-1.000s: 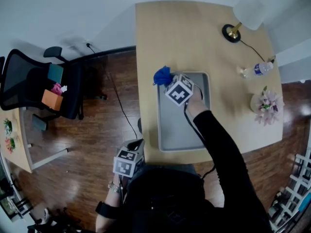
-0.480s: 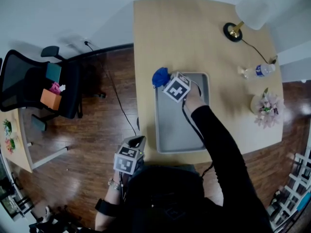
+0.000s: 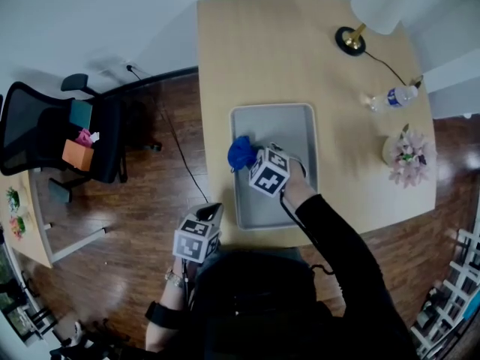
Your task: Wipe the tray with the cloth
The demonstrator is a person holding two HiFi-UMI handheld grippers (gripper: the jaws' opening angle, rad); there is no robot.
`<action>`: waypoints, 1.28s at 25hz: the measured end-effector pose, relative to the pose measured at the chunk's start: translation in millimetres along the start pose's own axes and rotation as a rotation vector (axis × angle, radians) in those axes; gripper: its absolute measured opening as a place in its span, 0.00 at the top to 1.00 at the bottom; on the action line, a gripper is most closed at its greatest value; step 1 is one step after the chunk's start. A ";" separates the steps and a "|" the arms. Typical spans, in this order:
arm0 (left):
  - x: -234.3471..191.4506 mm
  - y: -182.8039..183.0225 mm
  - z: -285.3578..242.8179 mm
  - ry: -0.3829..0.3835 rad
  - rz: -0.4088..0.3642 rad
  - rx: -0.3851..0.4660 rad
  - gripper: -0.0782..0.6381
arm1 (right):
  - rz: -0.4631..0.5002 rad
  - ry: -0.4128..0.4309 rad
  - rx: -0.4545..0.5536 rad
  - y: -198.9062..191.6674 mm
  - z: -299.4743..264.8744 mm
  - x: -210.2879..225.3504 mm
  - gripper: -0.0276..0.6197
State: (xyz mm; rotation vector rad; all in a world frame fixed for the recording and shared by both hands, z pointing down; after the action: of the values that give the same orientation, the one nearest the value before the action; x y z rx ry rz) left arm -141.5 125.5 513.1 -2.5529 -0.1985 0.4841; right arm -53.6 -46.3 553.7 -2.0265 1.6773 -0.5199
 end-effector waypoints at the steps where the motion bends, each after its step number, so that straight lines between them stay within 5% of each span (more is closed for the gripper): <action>1: 2.7 0.0 -0.2 0.000 -0.005 -0.003 0.89 | 0.000 0.023 0.005 -6.0 3.9 -14.6 0.75; 9: 27.2 -0.8 -0.3 -0.017 -0.030 0.005 0.89 | -0.036 0.197 0.019 -61.5 29.3 -130.0 0.75; 17: 37.8 -7.0 -2.6 -0.035 -0.059 -0.013 0.89 | -0.104 0.286 -0.002 -72.7 41.7 -151.2 0.75; 20: 38.4 -4.9 -3.4 -0.040 -0.071 -0.012 0.89 | -0.156 0.272 0.012 -77.1 35.9 -126.5 0.75; 23: 35.9 -2.3 -3.7 -0.042 -0.077 -0.013 0.89 | -0.177 0.166 0.036 -69.4 37.2 -64.6 0.75; 27: 29.0 -6.2 -5.5 -0.046 -0.070 -0.019 0.89 | -0.118 0.050 0.025 -49.9 31.4 22.1 0.75; 32: 18.1 -8.2 -4.4 -0.028 -0.066 -0.033 0.89 | -0.052 0.005 -0.013 -26.1 13.4 94.1 0.75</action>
State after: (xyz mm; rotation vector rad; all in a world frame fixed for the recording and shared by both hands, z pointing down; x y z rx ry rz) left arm -123.5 134.6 515.4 -2.5637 -0.3027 0.4950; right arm -7.5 -133.2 557.4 -2.0848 1.6382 -0.5340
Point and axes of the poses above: the fingertips, and each gripper's own axes: z backward along the fingers, x to its right, y out of its top, the point moved 7 cm from there along z, backward along the fingers, and after that the axes turned 5 degrees about x, right-handed, at the moved point
